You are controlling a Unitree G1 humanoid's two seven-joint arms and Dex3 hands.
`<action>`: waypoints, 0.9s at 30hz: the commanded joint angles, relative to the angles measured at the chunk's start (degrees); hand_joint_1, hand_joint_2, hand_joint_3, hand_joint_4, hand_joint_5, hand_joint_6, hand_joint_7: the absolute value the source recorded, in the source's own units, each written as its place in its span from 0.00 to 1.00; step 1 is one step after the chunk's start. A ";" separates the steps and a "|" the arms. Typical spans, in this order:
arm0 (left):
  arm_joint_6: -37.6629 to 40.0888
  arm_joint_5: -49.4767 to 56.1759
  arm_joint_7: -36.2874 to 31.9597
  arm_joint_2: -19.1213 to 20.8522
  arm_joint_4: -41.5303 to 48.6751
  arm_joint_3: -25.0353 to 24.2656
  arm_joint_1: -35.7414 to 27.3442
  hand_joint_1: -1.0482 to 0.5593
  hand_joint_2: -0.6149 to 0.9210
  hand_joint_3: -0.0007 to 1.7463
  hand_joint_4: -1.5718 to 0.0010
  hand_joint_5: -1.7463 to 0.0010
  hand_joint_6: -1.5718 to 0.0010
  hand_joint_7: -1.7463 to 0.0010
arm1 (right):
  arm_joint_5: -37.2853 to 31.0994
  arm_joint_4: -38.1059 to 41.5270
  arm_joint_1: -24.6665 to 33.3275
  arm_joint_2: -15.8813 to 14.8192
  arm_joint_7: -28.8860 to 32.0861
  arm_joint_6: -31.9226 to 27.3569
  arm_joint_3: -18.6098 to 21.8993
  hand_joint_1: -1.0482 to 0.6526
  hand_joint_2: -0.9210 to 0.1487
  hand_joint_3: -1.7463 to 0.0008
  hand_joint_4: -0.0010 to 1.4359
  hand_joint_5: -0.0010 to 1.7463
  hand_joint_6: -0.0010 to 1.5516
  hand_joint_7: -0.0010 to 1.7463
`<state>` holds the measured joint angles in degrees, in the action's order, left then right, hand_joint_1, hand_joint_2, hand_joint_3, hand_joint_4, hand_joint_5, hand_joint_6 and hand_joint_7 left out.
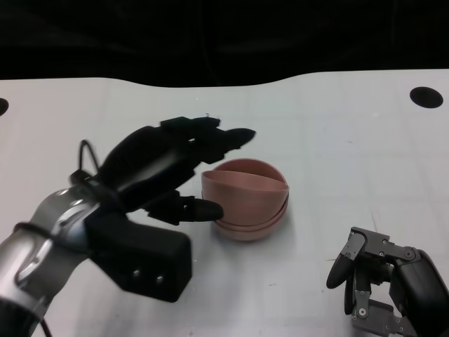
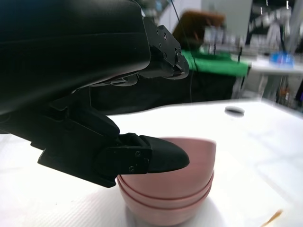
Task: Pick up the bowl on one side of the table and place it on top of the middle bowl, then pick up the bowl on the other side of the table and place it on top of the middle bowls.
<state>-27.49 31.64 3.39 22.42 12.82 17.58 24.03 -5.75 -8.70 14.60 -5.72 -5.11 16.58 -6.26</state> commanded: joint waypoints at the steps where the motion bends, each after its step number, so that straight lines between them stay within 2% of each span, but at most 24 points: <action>1: -2.61 -6.96 -2.37 -1.77 -2.34 -3.85 -5.32 0.23 1.00 0.26 0.83 0.96 0.80 0.98 | 0.36 0.19 0.06 -0.13 0.16 0.88 0.55 0.60 0.56 0.12 0.63 1.00 0.52 0.85; 3: -5.41 -12.03 -3.80 -4.33 -2.49 -5.73 -8.54 0.28 1.00 0.22 0.78 0.92 0.75 0.95 | 0.01 0.29 0.05 -0.23 0.22 1.11 0.51 0.60 0.55 0.12 0.63 1.00 0.52 0.85; 4: -7.16 -13.25 -5.05 -5.51 -2.21 -6.51 -9.83 0.30 1.00 0.21 0.81 0.80 0.73 0.94 | -0.11 0.31 0.04 -0.28 0.22 1.15 0.49 0.60 0.55 0.12 0.62 1.00 0.52 0.85; 5: -8.33 -13.74 -5.79 -6.23 -1.93 -7.01 -10.54 0.31 1.00 0.21 0.89 0.59 0.70 0.93 | -0.17 0.33 0.04 -0.31 0.21 1.16 0.49 0.60 0.55 0.12 0.62 1.00 0.52 0.85; 7: -10.56 -15.20 -6.93 -7.93 -1.46 -8.07 -12.33 0.32 1.00 0.21 0.94 0.47 0.69 0.92 | -0.13 0.28 0.06 -0.29 0.14 1.01 0.46 0.60 0.55 0.12 0.62 1.00 0.52 0.85; 8: -11.59 -16.24 -7.32 -8.88 -1.27 -8.62 -13.36 0.34 1.00 0.22 0.93 0.37 0.69 0.84 | -0.07 0.23 0.08 -0.28 0.11 0.90 0.43 0.60 0.55 0.12 0.62 1.00 0.52 0.85; 10: -13.53 -19.66 -7.62 -11.20 -1.07 -9.48 -15.88 0.35 1.00 0.22 0.94 0.32 0.73 0.73 | 0.13 0.16 0.14 -0.23 0.00 0.72 0.38 0.60 0.56 0.12 0.62 1.00 0.52 0.85; 11: -14.27 -21.48 -7.43 -12.30 -1.04 -9.80 -17.02 0.37 1.00 0.21 0.91 0.24 0.76 0.59 | 0.25 0.14 0.16 -0.20 -0.05 0.66 0.37 0.60 0.56 0.12 0.62 1.00 0.52 0.85; 14: -15.15 -25.02 -6.00 -14.22 -1.17 -10.43 -18.98 0.39 1.00 0.20 0.89 0.17 0.81 0.43 | 0.43 -0.16 0.27 -0.11 -0.13 -0.03 0.32 0.60 0.55 0.12 0.62 1.00 0.52 0.85; 16: -13.79 -28.57 -4.34 -15.38 -3.05 -9.95 -21.68 0.40 1.00 0.19 0.88 0.15 0.83 0.39 | 0.42 -0.18 0.28 -0.17 -0.18 0.06 0.30 0.60 0.55 0.12 0.63 1.00 0.52 0.85; 17: -12.68 -30.75 -3.36 -16.01 -4.46 -9.53 -23.46 0.45 0.99 0.22 0.86 0.09 0.85 0.27 | 0.39 -0.10 0.26 -0.25 -0.20 0.33 0.30 0.59 0.55 0.12 0.63 1.00 0.52 0.85; 18: -11.43 -32.61 -2.80 -16.77 -6.23 -9.16 -25.58 0.48 0.98 0.24 0.84 0.07 0.85 0.23 | 0.50 -0.24 0.41 -0.23 -0.23 0.18 0.30 0.59 0.55 0.12 0.63 1.00 0.52 0.85; 19: -10.47 -33.83 -2.50 -17.47 -7.66 -9.06 -27.29 0.50 0.94 0.32 0.82 0.05 0.83 0.20 | 0.70 -0.44 0.56 -0.19 -0.30 -0.17 0.31 0.59 0.55 0.12 0.63 1.00 0.52 0.85; 20: -10.01 -34.19 -2.45 -17.96 -8.56 -9.26 -28.44 0.51 0.88 0.40 0.79 0.05 0.80 0.19 | 0.77 -0.68 0.68 -0.15 -0.33 -0.56 0.30 0.59 0.55 0.12 0.63 1.00 0.52 0.85; 22: -9.05 -35.68 -1.60 -18.74 -10.20 -9.60 -30.17 0.52 0.85 0.45 0.75 0.05 0.76 0.19 | 0.60 -0.63 0.67 -0.22 -0.29 -0.46 0.32 0.60 0.55 0.12 0.63 1.00 0.52 0.85; 26: -6.32 -38.75 0.29 -19.75 -12.64 -9.95 -32.12 0.51 0.88 0.39 0.70 0.07 0.71 0.21 | 0.42 -0.41 0.53 -0.29 -0.25 -0.10 0.36 0.60 0.55 0.12 0.63 1.00 0.52 0.85; 27: -4.89 -40.03 0.69 -20.07 -13.65 -9.92 -32.93 0.52 0.89 0.39 0.63 0.09 0.64 0.22 | 0.53 -0.43 0.49 -0.27 -0.30 -0.20 0.38 0.60 0.55 0.12 0.63 1.00 0.52 0.85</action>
<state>-34.14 -6.82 3.32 2.44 0.60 8.20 -7.77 -5.77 -8.47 14.94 -5.67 -5.31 16.35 -6.51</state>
